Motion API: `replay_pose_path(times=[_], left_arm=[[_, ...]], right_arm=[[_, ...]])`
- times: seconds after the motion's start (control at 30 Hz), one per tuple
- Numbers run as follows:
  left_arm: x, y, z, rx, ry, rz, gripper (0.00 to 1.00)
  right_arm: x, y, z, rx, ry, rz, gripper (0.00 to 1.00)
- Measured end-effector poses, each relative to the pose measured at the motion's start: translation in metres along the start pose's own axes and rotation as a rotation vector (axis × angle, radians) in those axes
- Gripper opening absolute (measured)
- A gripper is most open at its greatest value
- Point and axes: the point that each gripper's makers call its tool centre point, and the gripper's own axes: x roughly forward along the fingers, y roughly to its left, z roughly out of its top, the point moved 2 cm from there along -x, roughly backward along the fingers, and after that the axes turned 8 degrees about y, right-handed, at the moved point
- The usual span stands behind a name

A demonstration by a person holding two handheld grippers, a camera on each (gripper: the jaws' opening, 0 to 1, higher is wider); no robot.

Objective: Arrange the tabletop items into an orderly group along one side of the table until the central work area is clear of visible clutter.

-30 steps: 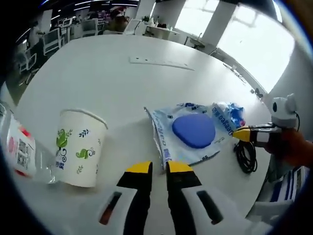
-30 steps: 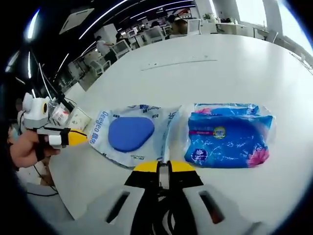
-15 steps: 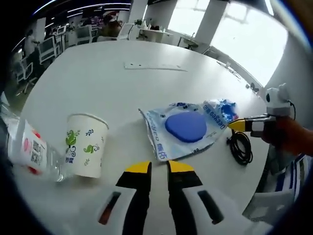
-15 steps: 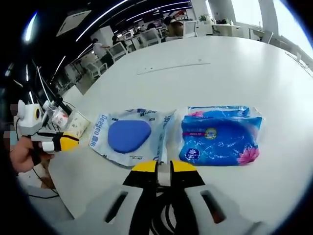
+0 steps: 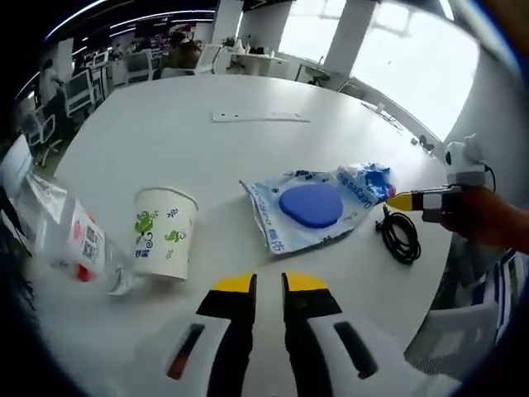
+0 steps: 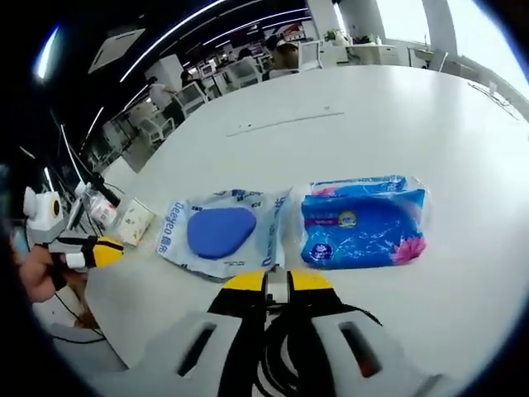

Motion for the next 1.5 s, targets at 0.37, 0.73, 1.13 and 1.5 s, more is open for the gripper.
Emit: replay_pose_path(times=[0.37,0.73,1.13,1.5], left_arm=[[-0.019,0.008,-0.019,0.008,-0.004,0.017,0.10],[-0.040,0.024,-0.030,0.004,-0.016,0.030,0.10],[-0.052,0.030,-0.036,-0.008,-0.033,0.035,0.12],[-0.057,0.032,-0.040,0.001,-0.040,0.038,0.13]], right_arm=[[0.000,0.020,-0.009,-0.030,0.005,0.006,0.06],[0.001,0.043,-0.013,-0.055,0.005,0.048,0.08],[-0.004,0.059,-0.012,-0.126,0.006,0.074,0.14],[-0.016,0.062,-0.017,-0.171,-0.003,0.085,0.19]])
